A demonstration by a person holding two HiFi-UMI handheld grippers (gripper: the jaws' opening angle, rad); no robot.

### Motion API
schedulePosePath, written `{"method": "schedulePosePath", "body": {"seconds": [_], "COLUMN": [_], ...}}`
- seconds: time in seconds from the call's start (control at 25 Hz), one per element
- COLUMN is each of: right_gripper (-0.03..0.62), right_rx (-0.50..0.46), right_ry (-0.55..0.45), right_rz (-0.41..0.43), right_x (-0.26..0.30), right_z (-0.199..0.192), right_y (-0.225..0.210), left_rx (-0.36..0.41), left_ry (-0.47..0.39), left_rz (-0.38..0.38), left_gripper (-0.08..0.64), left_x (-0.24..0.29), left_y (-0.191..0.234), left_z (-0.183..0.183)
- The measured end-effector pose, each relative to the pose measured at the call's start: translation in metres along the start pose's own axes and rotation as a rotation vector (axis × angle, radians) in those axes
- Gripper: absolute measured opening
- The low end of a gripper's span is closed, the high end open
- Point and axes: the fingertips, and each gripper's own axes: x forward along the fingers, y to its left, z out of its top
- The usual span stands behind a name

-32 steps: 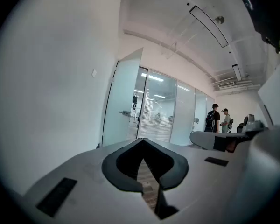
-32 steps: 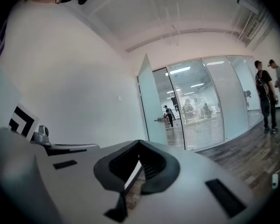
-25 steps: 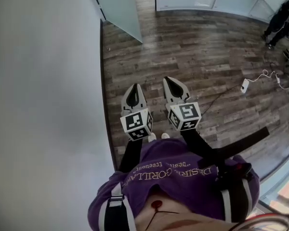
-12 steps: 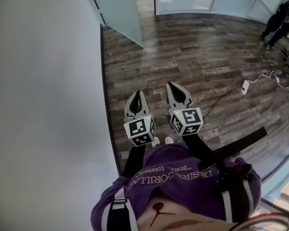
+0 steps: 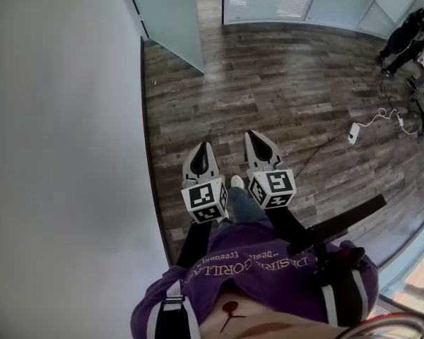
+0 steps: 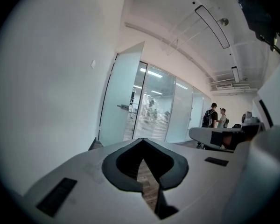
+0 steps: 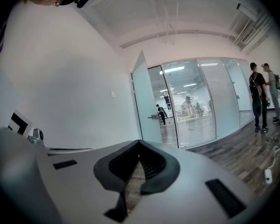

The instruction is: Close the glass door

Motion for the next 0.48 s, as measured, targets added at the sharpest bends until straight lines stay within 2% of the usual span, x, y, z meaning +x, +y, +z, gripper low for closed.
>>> {"method": "schedulePosePath", "body": {"seconds": [0.16,0.48], "right_gripper": [-0.003,-0.003], "right_rx": [0.003,-0.018], "right_ry": [-0.005,-0.032], "right_rz": [0.029,0.063], "right_x": [0.032,0.091], "right_z": [0.002,0.032], "right_y": [-0.015,-0.056], "left_rx": [-0.002,0.011], "left_ry": [-0.008,-0.040], "left_rz": [0.027,0.045], "left_gripper": [0.000,0.000], "left_x": [0.031,0.102], "left_y": [0.006,-0.005], "left_z": [0.003,0.031]}}
